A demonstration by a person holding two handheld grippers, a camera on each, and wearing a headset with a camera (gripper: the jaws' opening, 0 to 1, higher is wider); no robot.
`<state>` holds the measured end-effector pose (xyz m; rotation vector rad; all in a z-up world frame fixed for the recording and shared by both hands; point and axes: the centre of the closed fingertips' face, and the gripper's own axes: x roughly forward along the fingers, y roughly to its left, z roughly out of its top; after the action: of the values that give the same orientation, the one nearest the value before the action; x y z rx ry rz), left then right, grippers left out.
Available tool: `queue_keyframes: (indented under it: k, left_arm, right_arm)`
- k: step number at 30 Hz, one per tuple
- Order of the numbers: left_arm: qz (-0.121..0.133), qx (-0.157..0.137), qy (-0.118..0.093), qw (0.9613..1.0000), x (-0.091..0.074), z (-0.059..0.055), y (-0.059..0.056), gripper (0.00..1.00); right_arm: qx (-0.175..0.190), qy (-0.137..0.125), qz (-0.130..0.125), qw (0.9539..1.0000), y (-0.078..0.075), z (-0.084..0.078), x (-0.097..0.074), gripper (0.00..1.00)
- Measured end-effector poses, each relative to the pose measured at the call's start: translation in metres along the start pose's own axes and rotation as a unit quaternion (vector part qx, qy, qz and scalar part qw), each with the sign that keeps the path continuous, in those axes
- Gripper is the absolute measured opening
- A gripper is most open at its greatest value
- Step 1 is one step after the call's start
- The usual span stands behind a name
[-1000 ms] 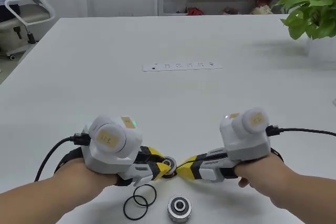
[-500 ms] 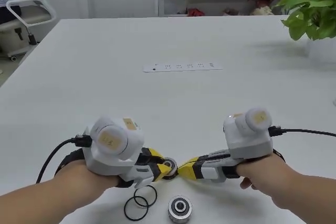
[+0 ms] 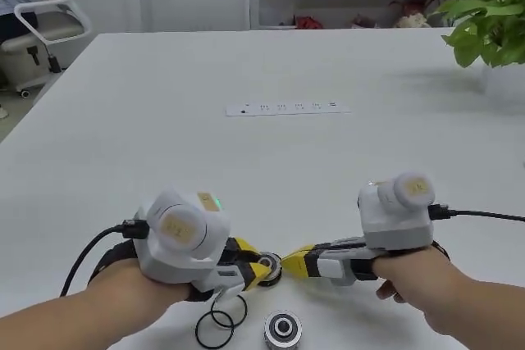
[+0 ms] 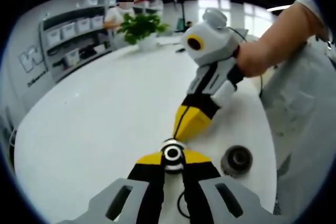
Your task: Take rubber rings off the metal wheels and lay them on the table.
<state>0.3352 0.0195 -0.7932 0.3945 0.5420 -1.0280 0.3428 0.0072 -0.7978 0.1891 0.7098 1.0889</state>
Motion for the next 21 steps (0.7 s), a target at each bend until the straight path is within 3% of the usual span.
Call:
queue_keyframes:
  k: [6,7,8,13,21]
  left_arm:
    - [0.004,-0.003,-0.002,1.0000,0.000,0.000,0.000,0.12]
    - [0.005,-0.004,-0.003,1.0000,0.000,0.000,0.000,0.12]
    - [0.005,-0.004,-0.003,1.0000,0.000,0.000,0.000,0.12]
    - [0.008,-0.004,-0.001,1.0000,0.000,0.000,-0.001,0.12]
    - [0.011,-0.005,0.003,0.9999,0.001,0.000,0.000,0.12]
  right_arm:
    - [-0.001,-0.001,-0.001,1.0000,0.002,0.001,-0.001,0.00]
    - [0.003,-0.006,0.011,0.9999,0.006,0.003,0.000,0.00]
    - [-0.003,0.000,0.001,1.0000,0.004,0.002,-0.001,0.00]
    - [-0.005,0.002,0.002,1.0000,0.005,0.003,-0.001,0.00]
    - [-0.008,0.002,0.019,0.9998,0.018,0.005,0.007,0.00]
